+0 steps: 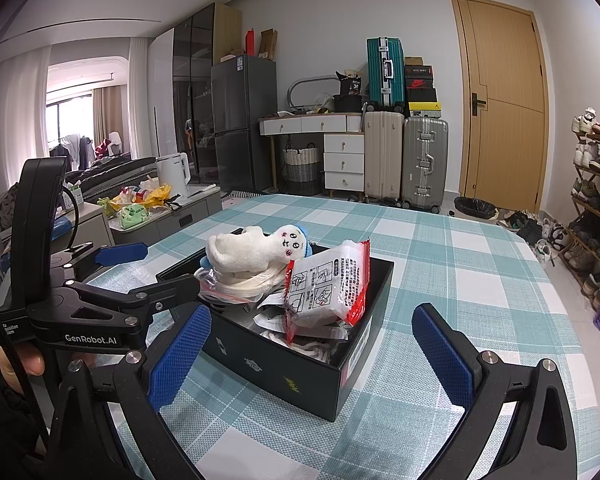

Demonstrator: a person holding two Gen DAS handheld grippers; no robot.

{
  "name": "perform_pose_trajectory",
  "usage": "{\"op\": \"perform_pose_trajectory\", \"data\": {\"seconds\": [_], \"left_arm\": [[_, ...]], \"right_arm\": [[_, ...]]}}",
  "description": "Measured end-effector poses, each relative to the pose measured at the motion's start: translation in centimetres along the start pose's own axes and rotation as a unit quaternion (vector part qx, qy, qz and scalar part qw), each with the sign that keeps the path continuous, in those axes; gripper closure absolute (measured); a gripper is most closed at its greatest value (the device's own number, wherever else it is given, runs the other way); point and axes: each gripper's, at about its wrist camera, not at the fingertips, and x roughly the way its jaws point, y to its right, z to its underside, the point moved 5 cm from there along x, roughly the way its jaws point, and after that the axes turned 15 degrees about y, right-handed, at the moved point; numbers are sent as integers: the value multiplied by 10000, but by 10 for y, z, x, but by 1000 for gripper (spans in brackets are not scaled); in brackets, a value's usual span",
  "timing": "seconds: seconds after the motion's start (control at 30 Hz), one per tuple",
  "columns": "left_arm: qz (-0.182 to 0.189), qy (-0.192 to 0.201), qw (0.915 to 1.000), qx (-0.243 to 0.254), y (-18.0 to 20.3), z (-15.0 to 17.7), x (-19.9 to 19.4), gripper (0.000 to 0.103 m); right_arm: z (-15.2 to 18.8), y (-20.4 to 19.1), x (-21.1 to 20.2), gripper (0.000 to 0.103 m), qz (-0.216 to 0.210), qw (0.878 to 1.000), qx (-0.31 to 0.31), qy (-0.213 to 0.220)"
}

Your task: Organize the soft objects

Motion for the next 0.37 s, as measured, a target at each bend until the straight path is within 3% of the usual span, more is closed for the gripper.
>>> {"op": "perform_pose_trajectory", "data": {"seconds": [0.37], "left_arm": [[-15,3,10000,2,-2,0,0,0]], "right_arm": [[0,0,0,1,1,10000,0,-2]]}}
